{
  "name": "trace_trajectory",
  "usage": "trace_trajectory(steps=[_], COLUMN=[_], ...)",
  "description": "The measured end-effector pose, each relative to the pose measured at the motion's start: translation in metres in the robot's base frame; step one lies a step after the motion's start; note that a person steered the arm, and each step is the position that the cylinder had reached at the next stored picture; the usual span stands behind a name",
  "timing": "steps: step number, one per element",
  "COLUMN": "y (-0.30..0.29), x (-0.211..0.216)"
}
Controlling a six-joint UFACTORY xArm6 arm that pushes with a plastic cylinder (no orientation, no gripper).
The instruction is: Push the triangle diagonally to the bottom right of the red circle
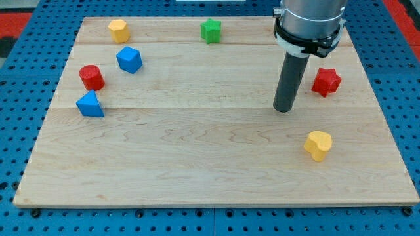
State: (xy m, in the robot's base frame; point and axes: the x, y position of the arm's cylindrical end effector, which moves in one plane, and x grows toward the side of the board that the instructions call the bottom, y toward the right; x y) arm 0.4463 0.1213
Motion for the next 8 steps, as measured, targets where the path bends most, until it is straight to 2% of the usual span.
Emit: trace_trajectory(steps=[4,5,6,7,8], y=[-0.005,-0.005,-0.040,-0.111,-0.222], x=[0.003,0.014,0.096,0.159,0.158])
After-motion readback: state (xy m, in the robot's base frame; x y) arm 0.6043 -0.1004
